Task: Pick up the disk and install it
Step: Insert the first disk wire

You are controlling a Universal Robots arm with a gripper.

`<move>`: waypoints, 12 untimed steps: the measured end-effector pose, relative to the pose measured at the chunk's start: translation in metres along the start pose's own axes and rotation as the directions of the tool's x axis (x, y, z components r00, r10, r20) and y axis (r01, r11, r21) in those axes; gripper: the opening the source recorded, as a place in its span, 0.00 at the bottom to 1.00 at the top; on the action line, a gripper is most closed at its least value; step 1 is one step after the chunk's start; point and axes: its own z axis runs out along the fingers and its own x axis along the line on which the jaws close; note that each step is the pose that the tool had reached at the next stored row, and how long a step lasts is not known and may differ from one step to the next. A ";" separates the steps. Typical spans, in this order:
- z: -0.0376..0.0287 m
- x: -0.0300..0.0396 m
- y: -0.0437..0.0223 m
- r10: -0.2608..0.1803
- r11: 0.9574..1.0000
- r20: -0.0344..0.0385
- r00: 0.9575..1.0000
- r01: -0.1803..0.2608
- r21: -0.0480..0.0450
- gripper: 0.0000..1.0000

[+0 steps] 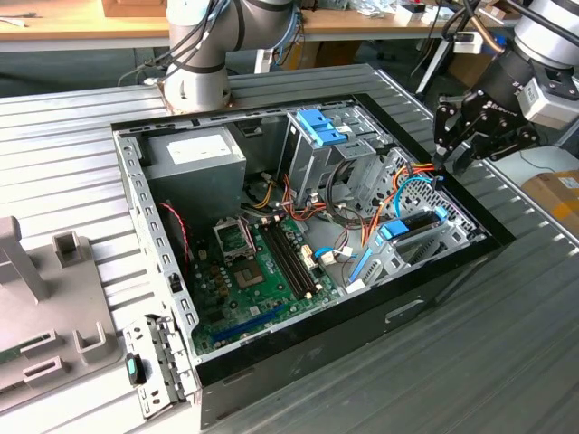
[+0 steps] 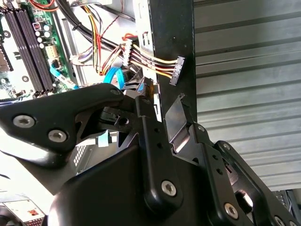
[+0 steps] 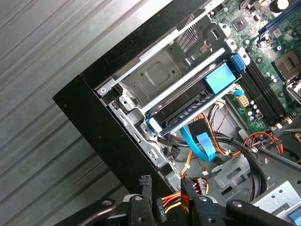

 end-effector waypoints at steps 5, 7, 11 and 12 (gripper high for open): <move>0.0022 0.0013 -0.0011 -0.005 1.000 0.000 1.000 0.005 -0.001 0.38; 0.0069 0.0022 -0.0022 -0.011 1.000 -0.003 1.000 0.011 -0.005 0.38; 0.0099 0.0030 -0.0050 -0.024 1.000 -0.004 1.000 0.024 -0.008 0.38; 0.0099 0.0029 -0.0050 -0.024 1.000 -0.004 1.000 0.024 -0.008 0.38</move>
